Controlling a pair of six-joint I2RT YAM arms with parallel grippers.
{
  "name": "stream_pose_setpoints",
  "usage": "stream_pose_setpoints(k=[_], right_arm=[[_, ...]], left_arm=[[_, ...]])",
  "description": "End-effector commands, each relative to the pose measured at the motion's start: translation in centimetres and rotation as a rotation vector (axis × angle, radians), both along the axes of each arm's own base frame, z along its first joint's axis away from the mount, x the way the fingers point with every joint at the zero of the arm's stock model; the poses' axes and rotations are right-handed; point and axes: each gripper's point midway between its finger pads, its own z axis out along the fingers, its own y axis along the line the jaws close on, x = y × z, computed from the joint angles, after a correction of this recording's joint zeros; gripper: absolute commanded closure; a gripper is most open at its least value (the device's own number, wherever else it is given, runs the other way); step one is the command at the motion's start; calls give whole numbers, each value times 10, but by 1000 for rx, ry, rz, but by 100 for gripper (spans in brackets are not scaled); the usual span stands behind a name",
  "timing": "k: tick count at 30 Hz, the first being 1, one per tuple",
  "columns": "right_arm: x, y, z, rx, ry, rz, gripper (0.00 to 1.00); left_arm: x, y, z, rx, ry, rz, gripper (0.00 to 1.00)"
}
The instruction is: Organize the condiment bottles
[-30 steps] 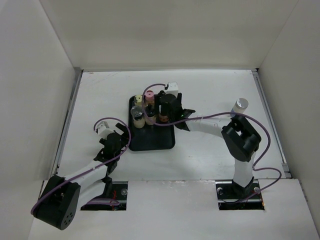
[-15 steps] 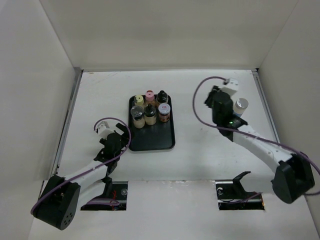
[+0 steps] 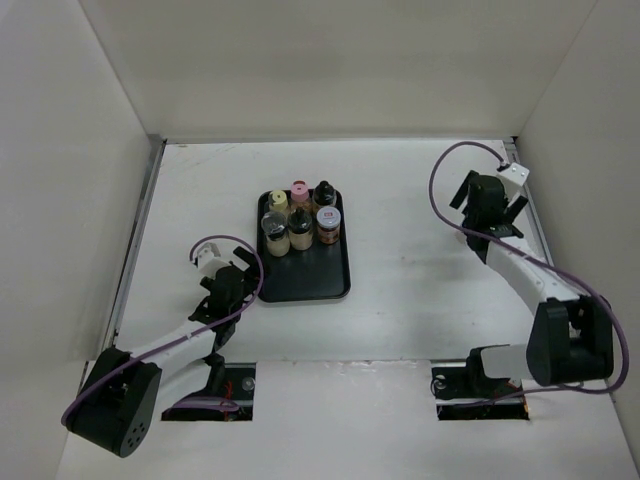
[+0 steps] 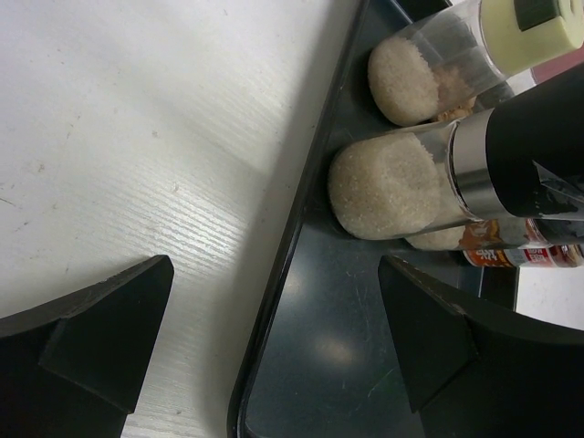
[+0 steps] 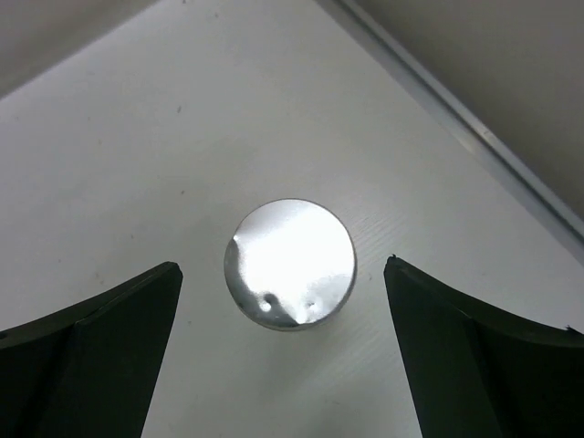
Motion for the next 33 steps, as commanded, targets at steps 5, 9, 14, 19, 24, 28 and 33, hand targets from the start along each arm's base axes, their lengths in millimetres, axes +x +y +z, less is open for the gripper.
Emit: stream_pose_setpoints(k=[5,9,14,19,24,28,33], right_arm=[[34,3,-4,31,14,28,0],[40,-2,-13,29,25,15,0],[41,-5,-20,32,38,5,23],[31,10,4,22,-26,23,42],[14,92,41,18,-112,231,44],[-8,181,47,37,-127,453,43],[-42,297,54,82,-146,722,42]], left_arm=[[8,-3,16,-18,-54,-2,0],[8,-5,14,-16,-45,-11,0],[9,-3,13,-11,-40,-2,0],[9,-2,12,-10,-39,1,0],[10,-2,13,-11,-39,0,0],[10,6,14,10,-46,21,0],[10,11,19,10,-67,33,0]])
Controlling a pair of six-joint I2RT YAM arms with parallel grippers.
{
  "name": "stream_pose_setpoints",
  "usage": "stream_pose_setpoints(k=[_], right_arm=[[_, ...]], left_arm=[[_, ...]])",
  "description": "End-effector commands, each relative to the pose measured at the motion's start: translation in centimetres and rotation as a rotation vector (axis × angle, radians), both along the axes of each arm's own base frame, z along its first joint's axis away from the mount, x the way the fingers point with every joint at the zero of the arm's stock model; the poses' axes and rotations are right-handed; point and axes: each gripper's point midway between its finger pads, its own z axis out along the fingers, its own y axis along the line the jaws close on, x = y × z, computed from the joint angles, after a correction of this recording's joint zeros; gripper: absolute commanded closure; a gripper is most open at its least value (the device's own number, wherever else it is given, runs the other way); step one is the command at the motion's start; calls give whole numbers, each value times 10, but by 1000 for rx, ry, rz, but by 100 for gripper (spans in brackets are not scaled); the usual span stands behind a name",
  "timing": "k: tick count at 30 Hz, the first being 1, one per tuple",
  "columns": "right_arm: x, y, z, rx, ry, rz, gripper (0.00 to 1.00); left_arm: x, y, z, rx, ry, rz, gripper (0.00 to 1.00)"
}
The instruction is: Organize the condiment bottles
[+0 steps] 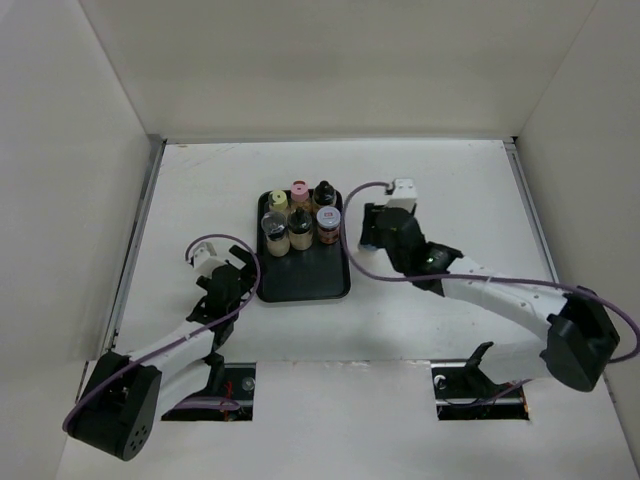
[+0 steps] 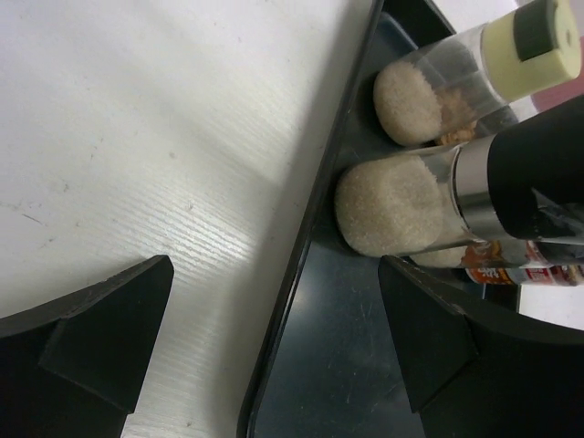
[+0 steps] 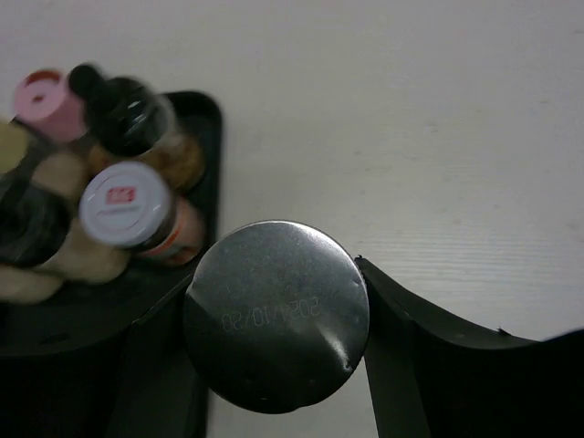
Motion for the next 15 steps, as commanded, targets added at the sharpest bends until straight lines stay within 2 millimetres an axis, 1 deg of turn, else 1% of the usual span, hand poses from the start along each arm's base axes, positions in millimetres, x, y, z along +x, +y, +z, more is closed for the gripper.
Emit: stream_pose_setpoints(k=[1,3,5,9,12,15], right_arm=[[-7,70,44,95,-105,114,41],[-17,110,47,91,-121,196,41],[-22,146,47,79,-137,268,41],[-24,199,41,24,-145,352,41],[-26,223,30,1,-137,384,40],[-29,236,11,-24,-112,398,38]], left_arm=[[7,2,18,0,-59,6,0],[6,4,16,0,-51,10,0],[6,6,16,0,-50,16,0],[6,12,15,1,-33,35,0],[5,15,16,-5,-37,44,0],[4,20,14,3,-24,58,0]])
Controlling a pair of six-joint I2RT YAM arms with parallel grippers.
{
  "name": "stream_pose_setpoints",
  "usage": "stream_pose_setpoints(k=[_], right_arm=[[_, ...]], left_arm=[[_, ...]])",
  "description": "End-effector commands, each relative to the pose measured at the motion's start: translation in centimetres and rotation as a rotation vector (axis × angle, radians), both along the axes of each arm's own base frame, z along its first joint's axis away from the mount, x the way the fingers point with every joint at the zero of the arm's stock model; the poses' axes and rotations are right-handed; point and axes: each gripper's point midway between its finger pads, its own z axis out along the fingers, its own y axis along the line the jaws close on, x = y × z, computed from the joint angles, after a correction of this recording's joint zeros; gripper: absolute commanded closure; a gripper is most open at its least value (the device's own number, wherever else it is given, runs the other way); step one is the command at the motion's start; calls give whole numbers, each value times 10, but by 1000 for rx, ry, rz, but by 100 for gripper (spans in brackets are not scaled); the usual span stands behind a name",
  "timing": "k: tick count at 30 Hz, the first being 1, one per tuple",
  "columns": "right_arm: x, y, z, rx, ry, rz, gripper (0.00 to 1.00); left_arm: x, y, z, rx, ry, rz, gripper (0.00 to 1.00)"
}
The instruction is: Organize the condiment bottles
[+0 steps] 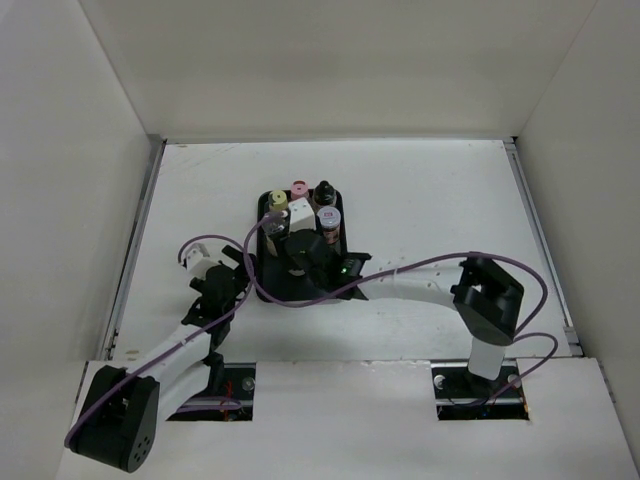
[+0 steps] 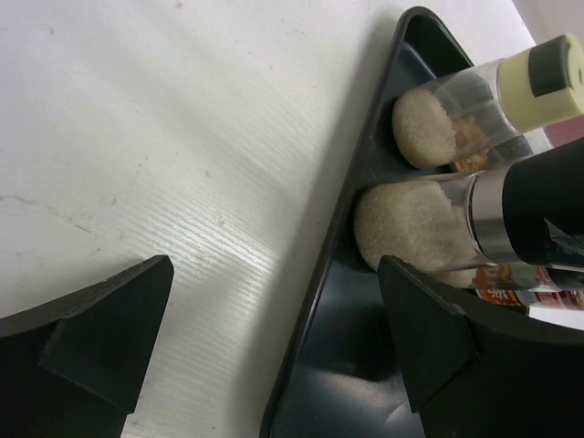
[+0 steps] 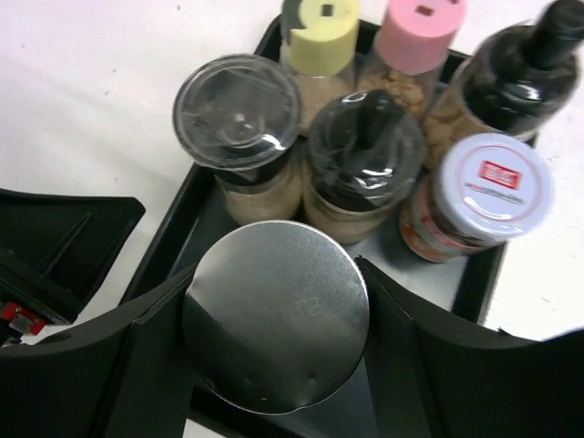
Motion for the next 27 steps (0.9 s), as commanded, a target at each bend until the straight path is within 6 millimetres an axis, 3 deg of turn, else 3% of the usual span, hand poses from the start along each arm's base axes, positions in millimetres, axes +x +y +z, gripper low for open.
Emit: stream_pose_setpoints(k=[1,5,8,11,17,20,23,27], right_arm=[[10,24,36,110,-75,-9,38],[2,31,4,82,-28,-5,33],[-1,31,8,94,-29,-7,19],[-2,25,24,122,-50,-21,0],[-7,-7,89,194,-153,-51,0],[-10,-44,123,245,-224,-98,0],[3,-109,141,274,-294,-236,0],[22,-210,120,269,-325,-498,0]], left_arm=[[4,2,9,-4,-15,6,0],[5,1,9,-10,-16,4,0],[5,1,8,-10,-15,4,0],[4,0,10,-12,-19,-4,0],[3,2,8,0,-1,-5,0],[4,3,11,-1,-6,-2,0],[5,2,15,7,-5,-9,0],[4,3,16,11,-6,-9,0]])
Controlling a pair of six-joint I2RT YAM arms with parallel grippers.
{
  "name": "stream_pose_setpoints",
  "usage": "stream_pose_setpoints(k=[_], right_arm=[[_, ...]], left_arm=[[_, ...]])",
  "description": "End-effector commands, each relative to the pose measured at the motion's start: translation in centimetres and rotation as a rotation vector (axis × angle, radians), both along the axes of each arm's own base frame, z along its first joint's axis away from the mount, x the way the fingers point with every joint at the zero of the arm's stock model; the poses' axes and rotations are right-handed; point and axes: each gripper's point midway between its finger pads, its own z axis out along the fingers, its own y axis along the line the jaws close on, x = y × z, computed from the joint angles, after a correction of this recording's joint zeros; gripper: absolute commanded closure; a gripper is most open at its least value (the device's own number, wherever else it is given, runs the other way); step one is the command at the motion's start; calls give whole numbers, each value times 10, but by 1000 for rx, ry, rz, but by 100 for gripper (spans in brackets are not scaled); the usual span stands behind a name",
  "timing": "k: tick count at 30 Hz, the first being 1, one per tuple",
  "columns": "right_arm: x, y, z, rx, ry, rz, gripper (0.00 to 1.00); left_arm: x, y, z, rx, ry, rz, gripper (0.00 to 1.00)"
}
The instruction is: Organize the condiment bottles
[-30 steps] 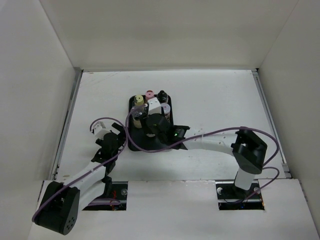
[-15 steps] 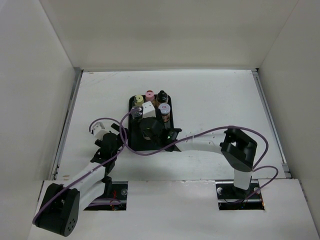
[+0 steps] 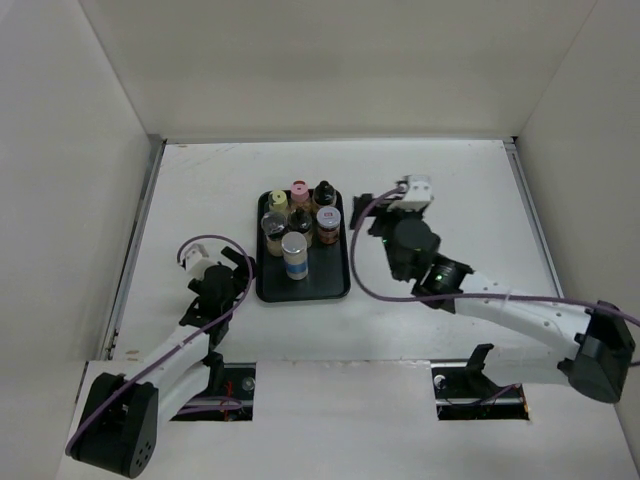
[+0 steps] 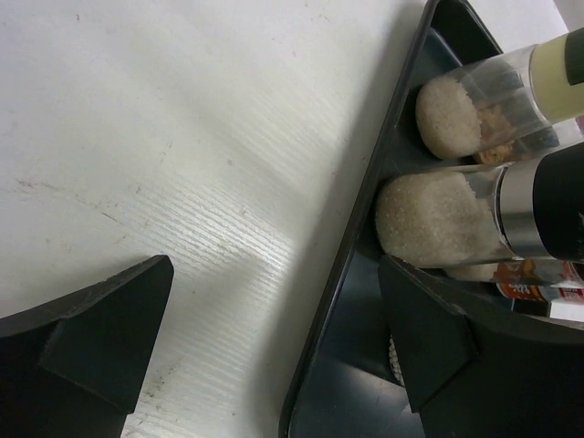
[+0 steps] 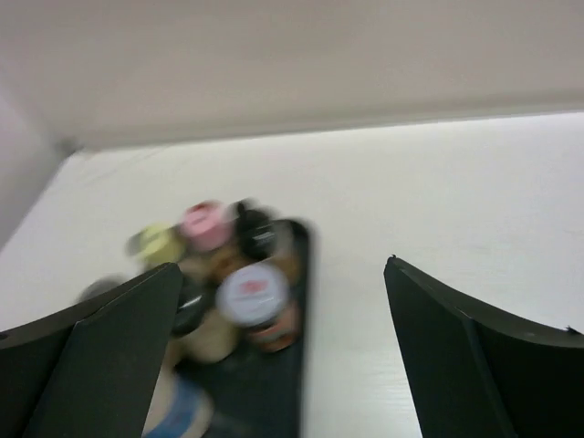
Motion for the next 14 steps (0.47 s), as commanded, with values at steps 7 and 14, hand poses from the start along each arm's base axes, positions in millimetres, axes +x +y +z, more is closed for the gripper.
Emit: stream_pose_setpoints(k=[7,14], right_arm=[[23,-151,-73,59,52,-441,0],[35,-185,-93,107,109,-464,0]], left_arm=[[13,-6,31,-8,-55,-21,0],[14,-11,31,-2,-38,-41,0]])
